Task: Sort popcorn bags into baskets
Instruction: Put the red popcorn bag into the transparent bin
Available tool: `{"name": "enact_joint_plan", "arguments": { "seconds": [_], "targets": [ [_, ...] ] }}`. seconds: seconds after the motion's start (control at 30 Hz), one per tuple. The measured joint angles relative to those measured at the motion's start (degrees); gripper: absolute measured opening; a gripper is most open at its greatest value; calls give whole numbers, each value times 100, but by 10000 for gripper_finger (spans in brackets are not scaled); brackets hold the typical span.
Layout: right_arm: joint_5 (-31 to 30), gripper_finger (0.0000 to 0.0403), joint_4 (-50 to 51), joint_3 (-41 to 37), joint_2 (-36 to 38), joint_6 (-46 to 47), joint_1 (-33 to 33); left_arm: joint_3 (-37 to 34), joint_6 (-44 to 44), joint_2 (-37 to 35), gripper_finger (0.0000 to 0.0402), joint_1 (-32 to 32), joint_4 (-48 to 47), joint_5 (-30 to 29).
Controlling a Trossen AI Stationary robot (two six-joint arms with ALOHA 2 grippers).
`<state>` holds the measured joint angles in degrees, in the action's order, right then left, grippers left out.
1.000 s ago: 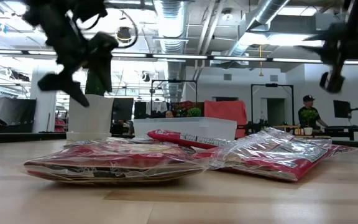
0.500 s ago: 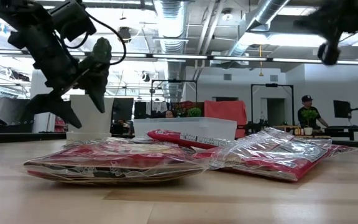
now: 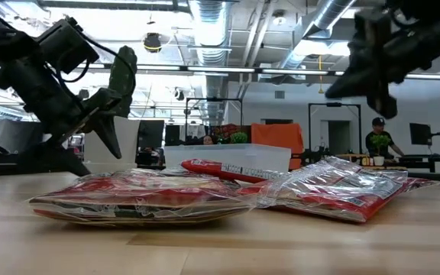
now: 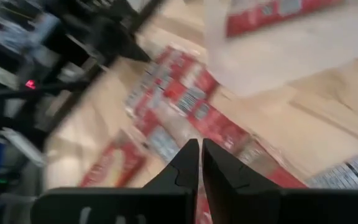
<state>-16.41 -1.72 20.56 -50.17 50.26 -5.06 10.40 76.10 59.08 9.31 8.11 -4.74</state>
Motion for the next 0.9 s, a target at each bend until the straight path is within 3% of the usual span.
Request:
{"name": "enact_joint_plan", "arguments": {
  "seconds": [0.17, 0.6, 0.73, 0.9],
  "targets": [
    [4, 47, -239, 0, -707, 77, -2, -16, 62, 228, 288, -67, 317, -27],
    [7, 47, -810, -4, -1832, 80, 114, 29, 319, 1946, 284, -423, 2070, -204],
    [199, 47, -967, -4, -2141, 81, 179, 145, 328, 2145, 243, -423, 2037, -236],
    [317, 47, -1344, -4, -2358, 75, 184, 282, 314, 2198, 147, -425, 1565, -411]
  ]
}}
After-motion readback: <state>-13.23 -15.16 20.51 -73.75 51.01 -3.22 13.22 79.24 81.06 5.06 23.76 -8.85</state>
